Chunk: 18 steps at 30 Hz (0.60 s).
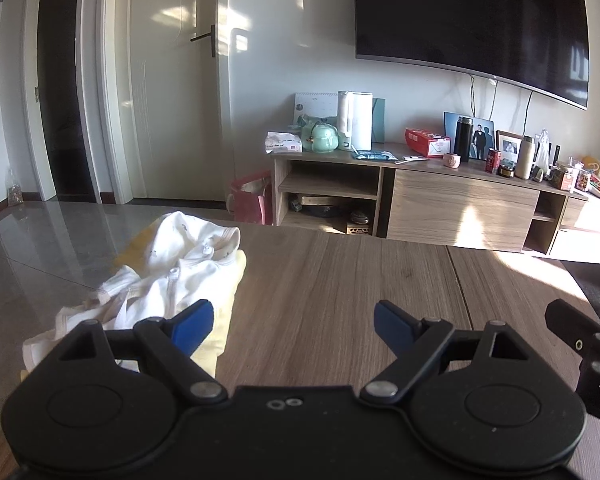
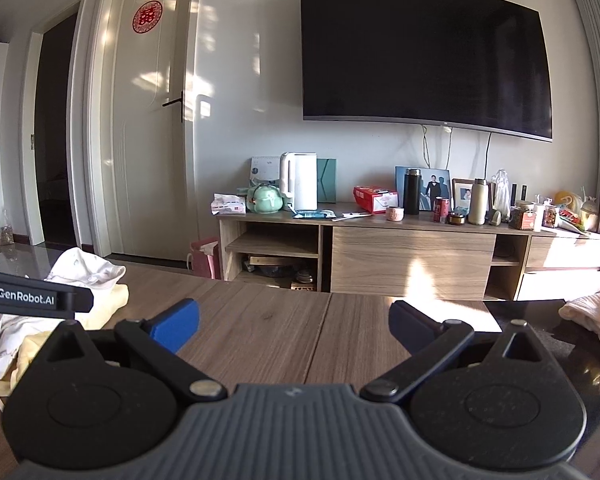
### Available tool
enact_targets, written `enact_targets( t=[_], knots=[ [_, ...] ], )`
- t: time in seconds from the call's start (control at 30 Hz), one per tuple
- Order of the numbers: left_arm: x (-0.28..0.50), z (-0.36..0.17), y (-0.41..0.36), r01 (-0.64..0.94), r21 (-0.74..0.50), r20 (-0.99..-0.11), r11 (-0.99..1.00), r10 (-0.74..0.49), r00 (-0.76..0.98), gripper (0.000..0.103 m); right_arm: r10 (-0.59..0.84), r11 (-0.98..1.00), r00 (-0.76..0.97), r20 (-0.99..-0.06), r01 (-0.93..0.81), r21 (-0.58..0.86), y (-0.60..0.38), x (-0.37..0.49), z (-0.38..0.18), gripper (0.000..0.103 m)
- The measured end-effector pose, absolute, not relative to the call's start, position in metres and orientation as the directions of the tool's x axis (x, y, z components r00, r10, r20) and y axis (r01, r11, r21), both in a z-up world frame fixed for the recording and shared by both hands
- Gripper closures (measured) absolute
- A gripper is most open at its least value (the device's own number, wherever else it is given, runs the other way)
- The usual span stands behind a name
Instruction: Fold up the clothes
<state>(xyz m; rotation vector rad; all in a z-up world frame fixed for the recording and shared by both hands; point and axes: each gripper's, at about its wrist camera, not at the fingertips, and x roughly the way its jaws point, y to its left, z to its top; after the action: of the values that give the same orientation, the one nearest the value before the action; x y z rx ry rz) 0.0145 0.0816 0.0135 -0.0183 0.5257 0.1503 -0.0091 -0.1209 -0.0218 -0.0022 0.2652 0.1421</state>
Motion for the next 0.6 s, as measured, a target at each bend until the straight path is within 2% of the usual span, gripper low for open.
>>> enact_targets(
  t=[0.03, 0.17, 0.23, 0.43, 0.47, 0.5, 0.6],
  knots=[
    [0.015, 0.014, 0.086, -0.154, 0.016, -0.502, 0.988, 0.141, 0.853, 0.015, 0.138, 0.990, 0.954, -0.266, -0.141, 0.009, -0.116, -0.008, -0.022, 0.026],
    [0.017, 0.016, 0.094, -0.163, 0.008, -0.504, 0.987, 0.145, 0.852, 0.015, 0.147, 0.988, 0.952, -0.270, -0.155, -0.008, -0.103, -0.006, -0.027, 0.029],
    [0.018, 0.016, 0.099, -0.166, 0.005, -0.505, 0.986, 0.146, 0.851, 0.015, 0.145, 0.988, 0.951, -0.275, -0.156, -0.017, -0.098, -0.006, -0.028, 0.042],
    [0.017, 0.015, 0.108, -0.176, -0.001, -0.506, 0.984, 0.152, 0.849, 0.015, 0.142, 0.987, 0.950, -0.278, -0.156, -0.029, -0.091, -0.003, -0.029, 0.044],
    [0.017, 0.016, 0.109, -0.174, -0.003, -0.505, 0.985, 0.149, 0.850, 0.015, 0.139, 0.987, 0.950, -0.279, -0.155, -0.035, -0.090, -0.003, -0.029, 0.055],
    [0.017, 0.016, 0.110, -0.179, -0.002, -0.506, 0.984, 0.153, 0.849, 0.015, 0.135, 0.988, 0.950, -0.281, -0.152, -0.039, -0.089, -0.002, -0.030, 0.061],
    [0.017, 0.015, 0.114, -0.183, -0.004, -0.509, 0.983, 0.155, 0.847, 0.015, 0.129, 0.989, 0.945, -0.302, -0.145, -0.032, -0.090, 0.000, -0.030, 0.064]
  ],
)
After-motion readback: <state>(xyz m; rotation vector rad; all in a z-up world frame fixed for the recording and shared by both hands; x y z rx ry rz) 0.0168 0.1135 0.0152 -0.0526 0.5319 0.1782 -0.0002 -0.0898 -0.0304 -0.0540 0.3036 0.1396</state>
